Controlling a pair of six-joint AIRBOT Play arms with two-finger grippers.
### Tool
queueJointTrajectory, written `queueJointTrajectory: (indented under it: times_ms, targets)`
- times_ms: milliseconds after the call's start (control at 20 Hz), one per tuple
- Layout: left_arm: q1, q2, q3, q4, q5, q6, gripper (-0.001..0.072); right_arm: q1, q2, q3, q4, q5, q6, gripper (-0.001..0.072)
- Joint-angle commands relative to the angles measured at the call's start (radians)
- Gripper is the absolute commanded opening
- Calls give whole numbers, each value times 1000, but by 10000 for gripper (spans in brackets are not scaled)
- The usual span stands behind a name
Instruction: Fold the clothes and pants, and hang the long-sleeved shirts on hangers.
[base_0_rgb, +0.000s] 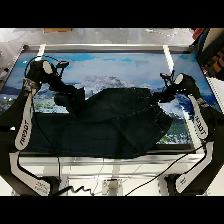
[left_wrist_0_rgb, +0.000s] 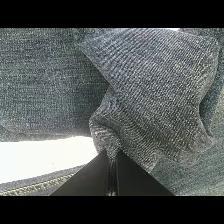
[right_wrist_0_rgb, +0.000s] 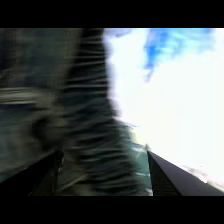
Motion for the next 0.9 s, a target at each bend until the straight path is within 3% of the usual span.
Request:
queueJointTrajectory:
  times_ms: [0,50,200,400,500,600,850]
  targets:
    - [0,-1,0,0,0,0,14,-75,-10,2,131,13,3,589]
    - [0,-1,0,0,0,0,14,-105,-10,2,174,32,-16,552]
    - [0,-1,0,0,0,0,14,-193,-17,2,249,99,-34,552]
    - [0,-1,0,0,0,0,14,-252,-108,0,459,317,-85,556]
    - [0,-1,0,0,-3,0,14,-247,-133,0,492,238,-132,573]
    - [0,-1,0,0,-11,0,14,-237,-132,1,533,114,-135,691]
    - [0,-1,0,0,-11,1,14,-178,-134,0,534,97,-135,694]
